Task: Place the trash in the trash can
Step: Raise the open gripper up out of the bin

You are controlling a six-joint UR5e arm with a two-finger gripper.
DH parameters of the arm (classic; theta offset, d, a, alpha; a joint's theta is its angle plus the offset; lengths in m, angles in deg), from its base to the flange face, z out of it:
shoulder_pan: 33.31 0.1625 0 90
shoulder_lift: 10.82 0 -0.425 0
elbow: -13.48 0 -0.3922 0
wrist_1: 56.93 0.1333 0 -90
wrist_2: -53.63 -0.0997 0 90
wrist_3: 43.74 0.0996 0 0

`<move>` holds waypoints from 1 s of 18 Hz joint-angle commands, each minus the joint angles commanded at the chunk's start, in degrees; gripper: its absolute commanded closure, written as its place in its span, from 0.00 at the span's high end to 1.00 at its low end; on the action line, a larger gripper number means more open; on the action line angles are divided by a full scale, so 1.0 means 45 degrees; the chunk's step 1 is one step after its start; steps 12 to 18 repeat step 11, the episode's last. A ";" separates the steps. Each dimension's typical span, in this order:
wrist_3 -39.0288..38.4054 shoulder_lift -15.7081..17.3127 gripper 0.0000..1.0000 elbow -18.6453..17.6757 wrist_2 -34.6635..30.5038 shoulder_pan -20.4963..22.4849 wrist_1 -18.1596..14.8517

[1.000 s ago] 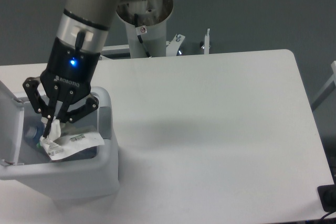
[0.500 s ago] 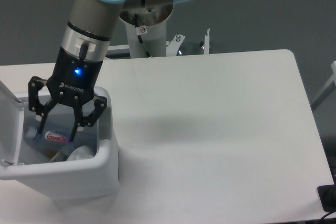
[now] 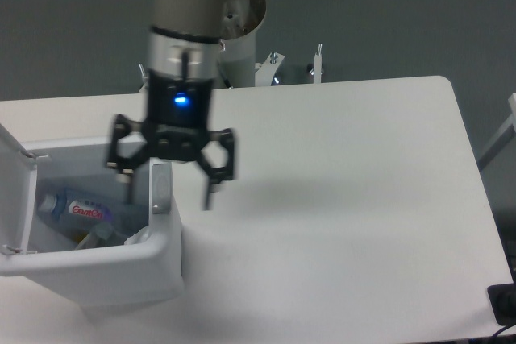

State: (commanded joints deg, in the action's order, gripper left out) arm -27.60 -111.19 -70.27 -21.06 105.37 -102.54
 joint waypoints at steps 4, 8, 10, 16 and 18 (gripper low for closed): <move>0.3841 0.0175 1.00 -0.0137 -0.2397 0.0160 -0.0990; 0.6701 0.0487 1.00 -0.0079 -0.3285 0.0160 -0.2944; 0.7329 0.0586 1.00 -0.0156 -0.3285 0.0218 -0.3552; 0.7447 0.0702 1.00 -0.0157 -0.3285 0.0257 -0.3729; 0.7447 0.0702 1.00 -0.0157 -0.3285 0.0257 -0.3729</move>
